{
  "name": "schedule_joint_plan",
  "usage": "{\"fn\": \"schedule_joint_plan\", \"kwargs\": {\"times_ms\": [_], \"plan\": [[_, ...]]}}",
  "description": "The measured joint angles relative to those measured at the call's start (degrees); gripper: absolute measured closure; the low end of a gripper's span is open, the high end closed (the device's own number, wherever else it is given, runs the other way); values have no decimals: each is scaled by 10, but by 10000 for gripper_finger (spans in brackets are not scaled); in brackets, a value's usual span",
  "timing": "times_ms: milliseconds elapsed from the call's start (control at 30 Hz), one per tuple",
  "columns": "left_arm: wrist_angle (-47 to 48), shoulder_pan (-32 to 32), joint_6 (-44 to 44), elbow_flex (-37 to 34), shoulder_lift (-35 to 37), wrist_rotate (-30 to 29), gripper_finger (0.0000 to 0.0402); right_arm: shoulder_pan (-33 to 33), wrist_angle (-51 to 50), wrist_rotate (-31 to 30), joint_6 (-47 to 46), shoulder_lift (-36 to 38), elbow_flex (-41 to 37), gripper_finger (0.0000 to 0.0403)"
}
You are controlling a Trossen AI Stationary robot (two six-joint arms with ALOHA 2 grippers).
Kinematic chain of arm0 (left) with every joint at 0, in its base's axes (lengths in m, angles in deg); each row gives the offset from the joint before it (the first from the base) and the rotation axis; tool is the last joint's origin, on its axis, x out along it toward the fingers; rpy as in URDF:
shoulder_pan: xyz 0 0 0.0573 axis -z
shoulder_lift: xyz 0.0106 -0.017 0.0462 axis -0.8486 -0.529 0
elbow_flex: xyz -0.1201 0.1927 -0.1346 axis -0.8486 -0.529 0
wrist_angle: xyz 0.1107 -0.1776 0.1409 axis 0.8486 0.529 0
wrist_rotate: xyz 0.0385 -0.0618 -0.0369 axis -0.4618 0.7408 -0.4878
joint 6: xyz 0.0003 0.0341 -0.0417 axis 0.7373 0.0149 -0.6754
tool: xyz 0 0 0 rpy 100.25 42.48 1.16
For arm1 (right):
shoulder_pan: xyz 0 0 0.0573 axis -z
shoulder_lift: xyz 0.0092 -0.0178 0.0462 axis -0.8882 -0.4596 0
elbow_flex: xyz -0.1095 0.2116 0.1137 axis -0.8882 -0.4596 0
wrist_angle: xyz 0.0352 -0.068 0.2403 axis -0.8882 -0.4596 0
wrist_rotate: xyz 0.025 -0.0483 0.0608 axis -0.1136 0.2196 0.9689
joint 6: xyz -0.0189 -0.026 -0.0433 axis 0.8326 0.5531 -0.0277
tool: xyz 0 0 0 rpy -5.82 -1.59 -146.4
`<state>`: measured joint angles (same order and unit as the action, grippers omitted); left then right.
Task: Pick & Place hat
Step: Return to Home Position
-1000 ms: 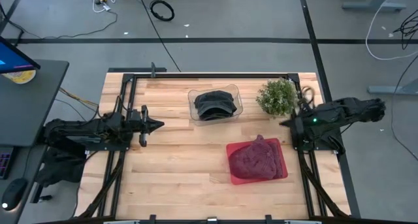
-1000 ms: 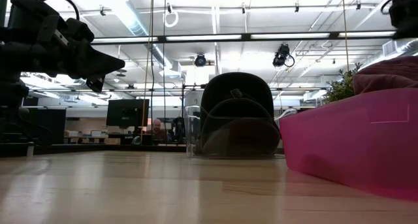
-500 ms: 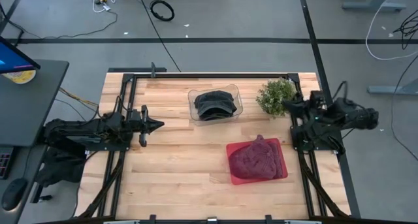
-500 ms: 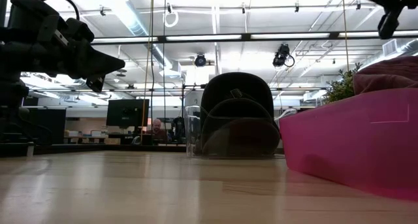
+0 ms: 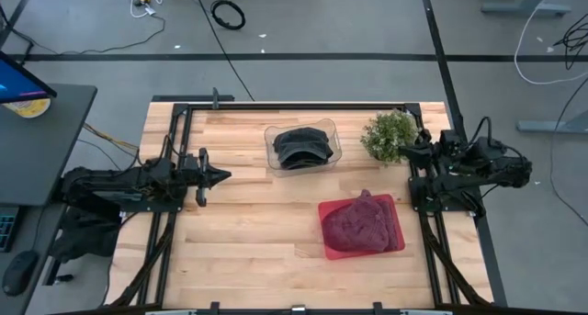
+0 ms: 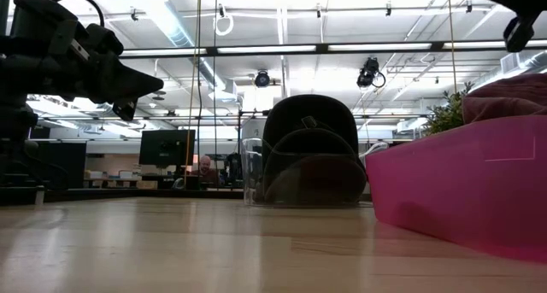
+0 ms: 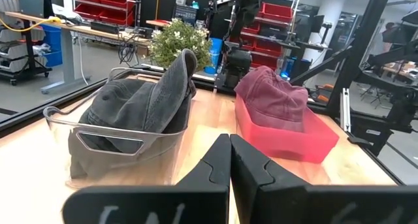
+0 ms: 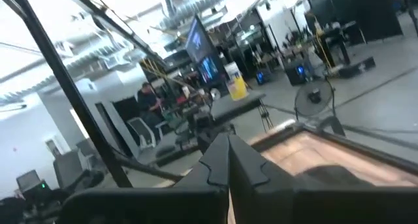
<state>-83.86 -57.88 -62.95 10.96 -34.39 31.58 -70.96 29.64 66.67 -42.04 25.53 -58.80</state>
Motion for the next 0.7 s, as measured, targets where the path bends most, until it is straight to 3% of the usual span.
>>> {"fn": "schedule_joint_plan", "kwargs": {"times_ms": [700], "plan": [[1,0,0,0,0,0,399,0,314,40,83,0,-177,403]]}}
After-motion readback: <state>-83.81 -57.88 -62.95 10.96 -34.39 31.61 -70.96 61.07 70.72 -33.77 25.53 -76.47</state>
